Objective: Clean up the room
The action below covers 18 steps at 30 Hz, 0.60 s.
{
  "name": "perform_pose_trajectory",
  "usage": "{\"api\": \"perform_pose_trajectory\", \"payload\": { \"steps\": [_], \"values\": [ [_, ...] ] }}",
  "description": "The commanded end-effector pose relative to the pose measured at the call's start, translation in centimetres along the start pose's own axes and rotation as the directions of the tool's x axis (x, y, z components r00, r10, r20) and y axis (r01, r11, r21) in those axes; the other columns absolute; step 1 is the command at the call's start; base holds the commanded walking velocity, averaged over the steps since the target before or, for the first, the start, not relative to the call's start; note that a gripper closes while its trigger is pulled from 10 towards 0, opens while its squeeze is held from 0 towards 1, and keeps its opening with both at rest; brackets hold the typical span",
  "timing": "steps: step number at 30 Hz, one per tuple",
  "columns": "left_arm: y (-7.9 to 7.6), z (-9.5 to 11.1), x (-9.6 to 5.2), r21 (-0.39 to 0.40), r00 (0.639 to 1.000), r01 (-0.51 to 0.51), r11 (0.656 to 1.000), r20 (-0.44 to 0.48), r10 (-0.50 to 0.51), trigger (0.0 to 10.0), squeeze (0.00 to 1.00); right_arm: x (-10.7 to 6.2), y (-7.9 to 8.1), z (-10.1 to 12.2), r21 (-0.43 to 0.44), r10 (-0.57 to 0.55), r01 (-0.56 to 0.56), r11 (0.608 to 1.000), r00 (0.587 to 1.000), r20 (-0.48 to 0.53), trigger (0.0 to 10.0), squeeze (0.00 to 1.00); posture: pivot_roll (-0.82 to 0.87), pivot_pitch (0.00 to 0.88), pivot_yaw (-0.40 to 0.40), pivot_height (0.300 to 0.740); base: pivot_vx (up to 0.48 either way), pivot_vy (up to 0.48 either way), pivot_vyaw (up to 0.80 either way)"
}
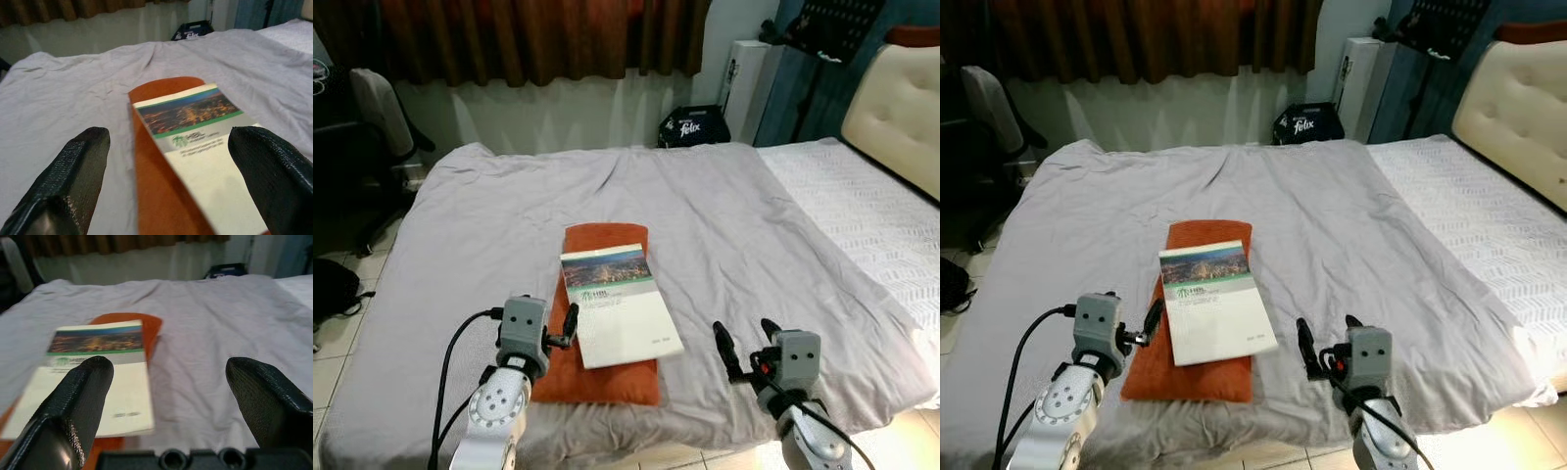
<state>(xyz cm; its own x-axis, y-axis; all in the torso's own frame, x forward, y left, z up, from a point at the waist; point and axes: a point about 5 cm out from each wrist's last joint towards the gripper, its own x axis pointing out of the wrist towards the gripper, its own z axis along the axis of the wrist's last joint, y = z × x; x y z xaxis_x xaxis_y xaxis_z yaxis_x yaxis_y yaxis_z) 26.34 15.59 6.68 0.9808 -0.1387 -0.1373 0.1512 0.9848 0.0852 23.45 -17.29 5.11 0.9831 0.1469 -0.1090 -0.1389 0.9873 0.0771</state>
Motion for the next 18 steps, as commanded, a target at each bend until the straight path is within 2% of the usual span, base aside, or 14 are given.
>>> {"api": "perform_pose_trajectory", "payload": {
  "steps": [1,7,14,18],
  "values": [
    [0.3,0.1,0.1,-0.001,1.0,-0.001,1.0,0.002,0.001,10.0,0.0,0.0,0.0,0.2,-0.008,-0.002,0.002,1.0,1.0,0.002,10.0,0.0,0.01,0.0,-0.011,0.74,0.0,-0.45,0.0],
    [0.3,0.5,0.7,-0.029,1.0,-0.004,1.0,0.013,0.005,10.0,0.0,0.0,0.0,0.2,-0.006,-0.003,0.003,1.0,1.0,0.002,10.0,0.0,0.0,0.0,-0.006,0.74,0.0,-0.424,0.0],
    [0.9,0.5,1.2,-0.042,1.0,-0.016,0.999,0.005,0.016,10.0,0.0,-0.2,0.0,0.1,-0.007,0.0,0.0,1.0,1.0,-0.001,10.0,0.0,0.0,0.0,-0.007,0.74,0.257,-0.402,0.0],
    [1.6,0.5,1.6,-0.08,0.999,-0.039,0.996,0.007,0.039,10.0,0.0,-0.3,0.0,0.1,-0.009,0.004,-0.004,1.0,1.0,-0.006,10.0,0.0,-0.01,0.0,-0.009,0.74,0.327,-0.287,0.0]
  ]
}}
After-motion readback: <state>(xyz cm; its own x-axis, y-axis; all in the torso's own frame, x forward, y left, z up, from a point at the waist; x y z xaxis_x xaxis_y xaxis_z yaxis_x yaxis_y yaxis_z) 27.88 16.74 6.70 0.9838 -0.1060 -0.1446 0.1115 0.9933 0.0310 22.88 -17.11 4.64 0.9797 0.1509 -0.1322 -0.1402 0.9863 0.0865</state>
